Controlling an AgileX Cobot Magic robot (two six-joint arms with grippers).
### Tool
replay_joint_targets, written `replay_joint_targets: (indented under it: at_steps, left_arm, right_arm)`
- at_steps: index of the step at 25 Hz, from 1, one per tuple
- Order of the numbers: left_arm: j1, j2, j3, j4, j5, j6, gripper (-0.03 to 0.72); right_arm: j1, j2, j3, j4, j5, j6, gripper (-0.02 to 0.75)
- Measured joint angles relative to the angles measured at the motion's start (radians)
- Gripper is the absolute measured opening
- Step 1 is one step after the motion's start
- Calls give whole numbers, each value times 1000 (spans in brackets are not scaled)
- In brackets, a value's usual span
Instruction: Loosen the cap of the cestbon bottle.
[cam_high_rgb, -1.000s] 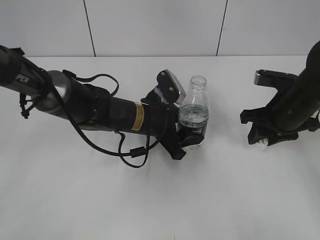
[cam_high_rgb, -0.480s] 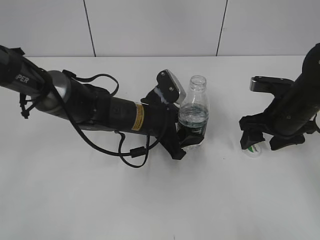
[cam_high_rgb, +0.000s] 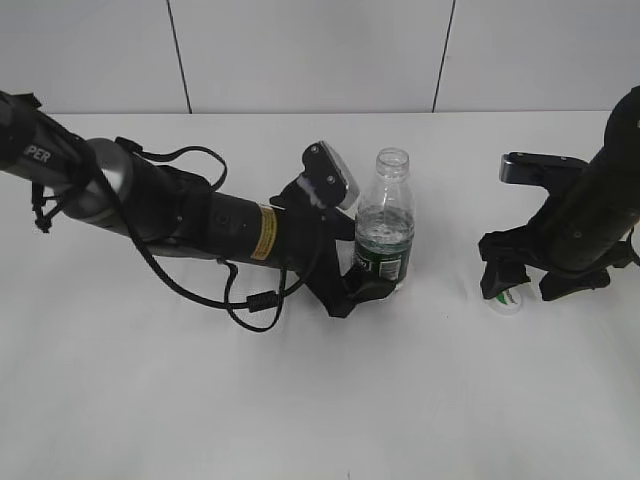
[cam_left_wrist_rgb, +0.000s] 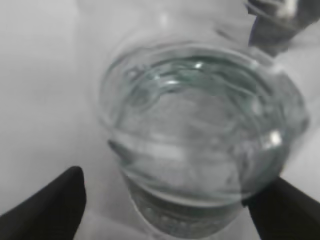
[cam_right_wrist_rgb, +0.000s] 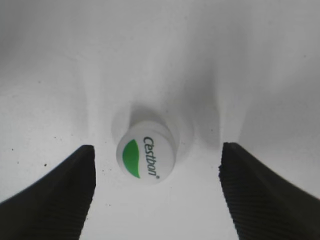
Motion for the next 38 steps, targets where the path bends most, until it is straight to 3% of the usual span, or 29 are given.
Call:
replay_joint_targets:
  at_steps: [18,24,30,38]
  left_arm:
    - [134,-93,11,461,-72,-290,590]
    - [169,-153,12,545,-53,-368,590]
    - [171,-227,16,616,119,-404,589]
    - [171,-287,17,577,608,-404,586]
  right_arm:
    - [0,-2,-53,4,86,-8,590]
    - [0,-4,-103,3,145,-8,590]
    - [0,-4,-142,2,194,-17,590]
    - [0,-4,-176,2,239,-25,590]
